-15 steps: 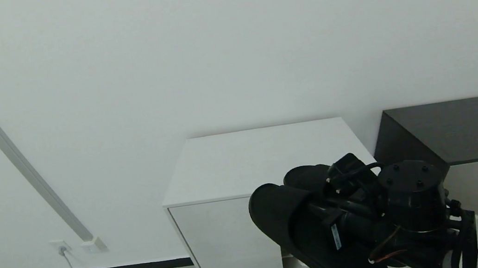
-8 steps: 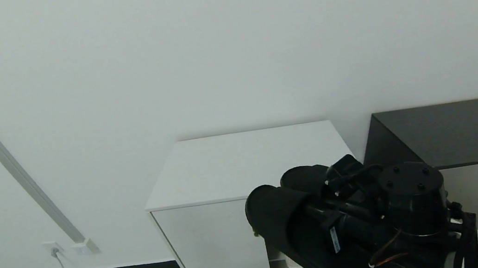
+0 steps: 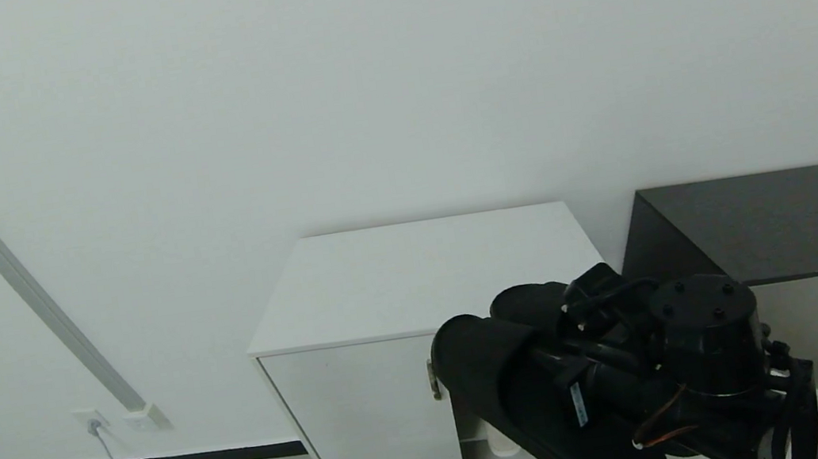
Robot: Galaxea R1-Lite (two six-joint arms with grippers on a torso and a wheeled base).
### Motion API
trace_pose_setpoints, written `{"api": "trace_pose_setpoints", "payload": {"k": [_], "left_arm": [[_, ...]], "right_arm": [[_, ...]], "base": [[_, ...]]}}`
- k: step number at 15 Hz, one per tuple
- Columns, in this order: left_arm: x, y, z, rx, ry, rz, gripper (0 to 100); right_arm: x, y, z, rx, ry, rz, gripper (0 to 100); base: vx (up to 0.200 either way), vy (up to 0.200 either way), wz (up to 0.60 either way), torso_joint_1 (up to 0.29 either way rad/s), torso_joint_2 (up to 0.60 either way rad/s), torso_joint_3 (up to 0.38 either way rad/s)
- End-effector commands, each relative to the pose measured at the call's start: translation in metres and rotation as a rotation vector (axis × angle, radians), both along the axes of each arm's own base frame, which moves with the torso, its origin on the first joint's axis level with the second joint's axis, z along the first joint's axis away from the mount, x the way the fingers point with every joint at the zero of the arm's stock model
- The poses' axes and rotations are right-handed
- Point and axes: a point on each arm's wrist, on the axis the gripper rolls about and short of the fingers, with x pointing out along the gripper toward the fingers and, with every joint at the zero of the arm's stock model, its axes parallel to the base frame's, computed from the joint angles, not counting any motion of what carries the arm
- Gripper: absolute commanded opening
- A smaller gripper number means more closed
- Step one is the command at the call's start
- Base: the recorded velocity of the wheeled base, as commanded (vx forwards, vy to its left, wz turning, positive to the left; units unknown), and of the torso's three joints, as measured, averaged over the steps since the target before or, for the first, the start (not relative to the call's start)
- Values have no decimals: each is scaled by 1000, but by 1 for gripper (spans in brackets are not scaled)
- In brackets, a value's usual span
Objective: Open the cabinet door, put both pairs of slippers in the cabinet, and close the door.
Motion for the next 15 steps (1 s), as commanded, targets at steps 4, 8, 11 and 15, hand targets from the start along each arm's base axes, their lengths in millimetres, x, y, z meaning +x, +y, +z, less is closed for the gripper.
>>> {"api": "trace_pose_setpoints", "payload": {"k": [4,8,11,15], "left_arm": [[0,0,0,1,0,-2,0],[0,0,0,1,0,-2,0],[0,0,0,1,0,-2,0],[0,0,0,1,0,-2,0]], "right_arm": [[1,1,-3,-8,7,1,0],[3,2,-7,-12,11,0,0],[3,2,-8,-13,11,-2,0],[4,3,-10,-12,8,-6,0]], "base": [[-150,0,0,-7,-1,2],[0,0,0,0,0,0],[0,0,0,0,0,0],[0,0,0,-87,191,104]]}}
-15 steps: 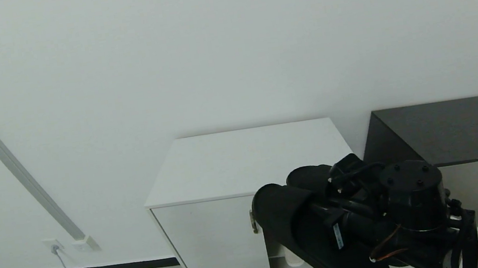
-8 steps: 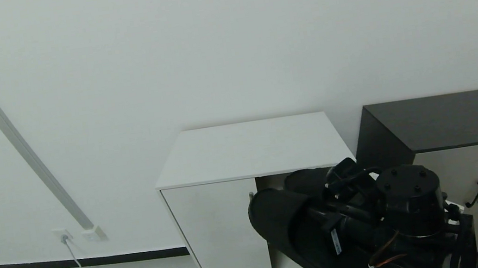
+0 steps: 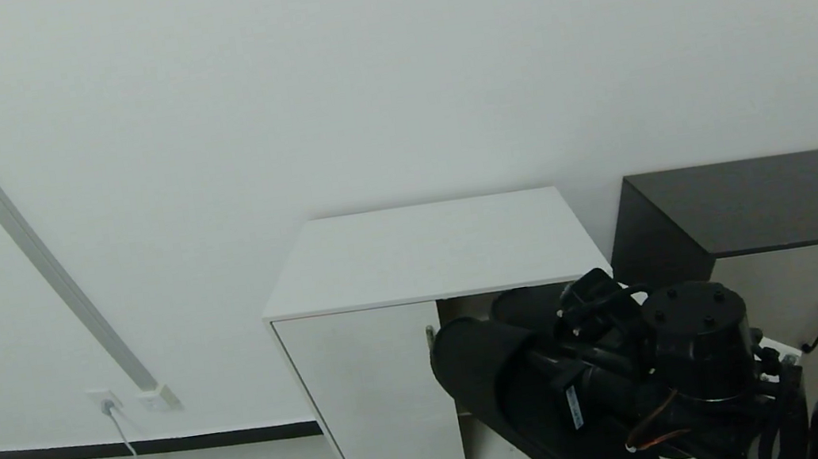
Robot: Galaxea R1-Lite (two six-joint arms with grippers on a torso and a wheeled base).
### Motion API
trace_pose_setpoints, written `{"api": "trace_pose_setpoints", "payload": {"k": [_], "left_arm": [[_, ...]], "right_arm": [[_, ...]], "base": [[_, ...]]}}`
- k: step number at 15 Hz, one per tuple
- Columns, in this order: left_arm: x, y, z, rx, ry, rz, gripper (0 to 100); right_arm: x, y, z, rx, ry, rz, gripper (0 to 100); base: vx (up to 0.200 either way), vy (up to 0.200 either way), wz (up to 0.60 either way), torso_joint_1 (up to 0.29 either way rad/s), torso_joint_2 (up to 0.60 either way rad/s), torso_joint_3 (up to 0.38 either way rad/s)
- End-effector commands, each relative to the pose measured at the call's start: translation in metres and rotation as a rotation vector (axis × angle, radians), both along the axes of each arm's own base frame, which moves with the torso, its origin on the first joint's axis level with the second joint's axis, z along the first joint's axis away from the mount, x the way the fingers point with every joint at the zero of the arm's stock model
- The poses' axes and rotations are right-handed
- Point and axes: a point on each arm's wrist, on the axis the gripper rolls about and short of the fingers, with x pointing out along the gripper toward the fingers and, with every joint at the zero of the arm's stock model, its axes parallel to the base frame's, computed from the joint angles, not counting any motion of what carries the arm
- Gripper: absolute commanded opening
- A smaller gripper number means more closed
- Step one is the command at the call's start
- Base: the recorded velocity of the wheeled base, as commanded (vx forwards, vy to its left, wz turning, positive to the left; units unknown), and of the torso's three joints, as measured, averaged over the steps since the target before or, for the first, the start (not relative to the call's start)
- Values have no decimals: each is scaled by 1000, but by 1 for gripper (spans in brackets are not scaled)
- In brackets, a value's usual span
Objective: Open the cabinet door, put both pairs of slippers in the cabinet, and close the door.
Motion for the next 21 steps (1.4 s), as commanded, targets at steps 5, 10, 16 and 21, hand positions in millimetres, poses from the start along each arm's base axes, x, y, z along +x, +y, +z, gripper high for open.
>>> {"api": "trace_pose_setpoints", "payload": {"k": [5,10,16,21], "left_arm": [[0,0,0,-2,-2,1,0],[0,0,0,-2,0,-2,0],[0,0,0,-3,0,1,0],[0,0,0,-3,0,2,0]], "right_arm": [[-1,0,-5,-11,11,1,0],[-2,-2,-4,-4,-14,5,0],[-2,-1,-10,-10,-8,8,0],[-2,-2,-10,-11,-7,5,0]], "base": [[0,0,0,-152,338,186],[0,0,0,-159,367,202],[0,0,0,-190,449,255],[0,0,0,-226,548,318]]}}
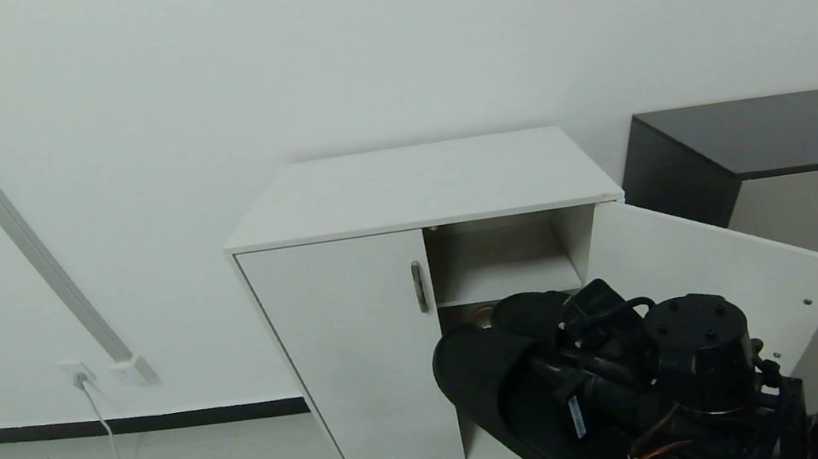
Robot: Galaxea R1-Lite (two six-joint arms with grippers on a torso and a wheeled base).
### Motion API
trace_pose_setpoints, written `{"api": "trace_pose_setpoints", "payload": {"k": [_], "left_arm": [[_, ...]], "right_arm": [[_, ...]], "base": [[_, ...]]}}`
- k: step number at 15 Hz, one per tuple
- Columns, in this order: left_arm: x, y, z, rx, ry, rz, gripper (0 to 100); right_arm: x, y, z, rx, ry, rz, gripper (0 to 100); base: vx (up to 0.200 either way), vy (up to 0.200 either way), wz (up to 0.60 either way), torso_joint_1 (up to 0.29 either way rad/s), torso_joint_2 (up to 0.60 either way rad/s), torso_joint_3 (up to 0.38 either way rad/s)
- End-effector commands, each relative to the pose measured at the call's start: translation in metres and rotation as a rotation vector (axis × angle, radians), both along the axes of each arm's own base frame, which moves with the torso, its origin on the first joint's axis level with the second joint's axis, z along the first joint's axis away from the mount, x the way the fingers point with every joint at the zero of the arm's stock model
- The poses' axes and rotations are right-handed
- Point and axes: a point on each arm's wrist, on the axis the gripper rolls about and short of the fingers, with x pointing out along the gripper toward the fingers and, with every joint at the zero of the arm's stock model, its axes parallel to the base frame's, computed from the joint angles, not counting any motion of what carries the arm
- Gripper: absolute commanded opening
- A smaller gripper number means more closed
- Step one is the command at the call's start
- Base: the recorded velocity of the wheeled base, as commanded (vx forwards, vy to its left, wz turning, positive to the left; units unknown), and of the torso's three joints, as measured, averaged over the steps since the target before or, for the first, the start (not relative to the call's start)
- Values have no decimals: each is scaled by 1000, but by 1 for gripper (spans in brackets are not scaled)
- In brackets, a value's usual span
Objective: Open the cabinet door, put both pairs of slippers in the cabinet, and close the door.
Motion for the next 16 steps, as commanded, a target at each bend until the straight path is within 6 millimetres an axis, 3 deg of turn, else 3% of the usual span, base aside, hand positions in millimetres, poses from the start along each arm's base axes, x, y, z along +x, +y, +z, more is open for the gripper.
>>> {"api": "trace_pose_setpoints", "payload": {"k": [1,16], "left_arm": [[0,0,0,0,0,1,0],[0,0,0,0,0,0,0]], "right_arm": [[0,0,0,-1,1,-1,0],[1,0,-2,8,-7,-1,0]], "base": [[0,0,0,-222,520,310],[0,0,0,-158,490,326]]}}
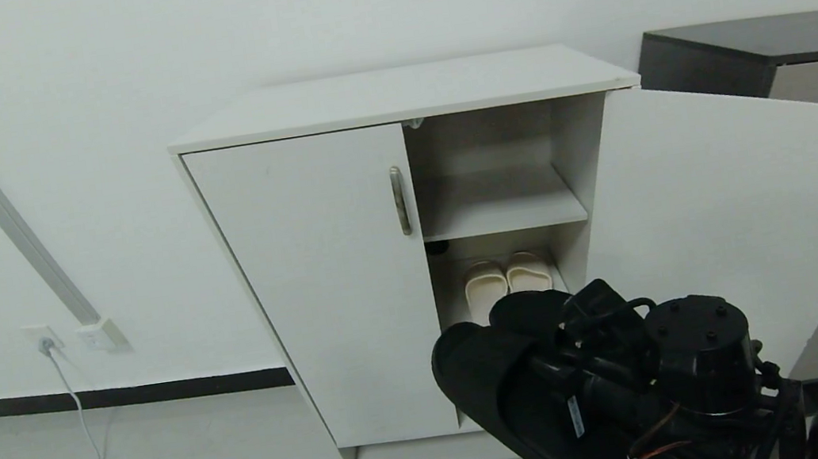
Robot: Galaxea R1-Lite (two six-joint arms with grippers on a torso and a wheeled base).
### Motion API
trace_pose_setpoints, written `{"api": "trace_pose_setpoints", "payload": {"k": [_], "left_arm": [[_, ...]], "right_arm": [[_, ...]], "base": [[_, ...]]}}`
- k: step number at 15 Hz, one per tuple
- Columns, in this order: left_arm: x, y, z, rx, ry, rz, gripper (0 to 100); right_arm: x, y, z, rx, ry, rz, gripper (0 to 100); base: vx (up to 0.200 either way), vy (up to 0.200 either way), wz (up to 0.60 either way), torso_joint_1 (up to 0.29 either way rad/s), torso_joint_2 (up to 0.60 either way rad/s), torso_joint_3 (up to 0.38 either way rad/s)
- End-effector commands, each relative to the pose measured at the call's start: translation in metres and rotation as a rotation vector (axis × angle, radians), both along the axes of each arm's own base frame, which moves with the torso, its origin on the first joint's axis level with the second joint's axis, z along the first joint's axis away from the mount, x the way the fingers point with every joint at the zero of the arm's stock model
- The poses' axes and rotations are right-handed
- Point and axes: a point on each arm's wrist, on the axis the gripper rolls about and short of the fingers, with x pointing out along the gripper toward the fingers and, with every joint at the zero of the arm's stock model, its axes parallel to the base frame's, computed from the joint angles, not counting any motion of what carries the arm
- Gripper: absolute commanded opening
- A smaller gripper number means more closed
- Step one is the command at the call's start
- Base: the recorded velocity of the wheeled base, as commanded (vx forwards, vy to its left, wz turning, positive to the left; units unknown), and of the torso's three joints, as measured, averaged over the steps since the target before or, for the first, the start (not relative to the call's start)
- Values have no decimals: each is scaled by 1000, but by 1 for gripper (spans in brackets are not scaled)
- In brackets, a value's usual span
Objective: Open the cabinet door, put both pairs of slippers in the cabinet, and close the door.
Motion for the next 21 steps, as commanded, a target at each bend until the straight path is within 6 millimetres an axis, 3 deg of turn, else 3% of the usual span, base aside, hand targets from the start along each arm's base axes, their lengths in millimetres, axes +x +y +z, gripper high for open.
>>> {"api": "trace_pose_setpoints", "payload": {"k": [1,7,12,15,17,21], "left_arm": [[0,0,0,0,1,1,0],[0,0,0,0,1,-1,0],[0,0,0,0,1,-1,0],[0,0,0,0,1,-1,0],[0,0,0,1,1,-1,0],[0,0,0,1,1,1,0]], "right_arm": [[0,0,-1,-3,3,0,0],[2,2,-5,0,0,0,0],[2,3,-4,12,-10,6,0],[11,11,-19,-9,-82,-21,0],[30,31,-25,-46,-127,-170,0],[40,56,-1,-95,-46,-336,0]], "base": [[0,0,0,-76,466,378],[0,0,0,-36,411,377],[0,0,0,1,64,59],[0,0,0,0,0,0],[0,0,0,0,0,0],[0,0,0,0,0,0]]}}
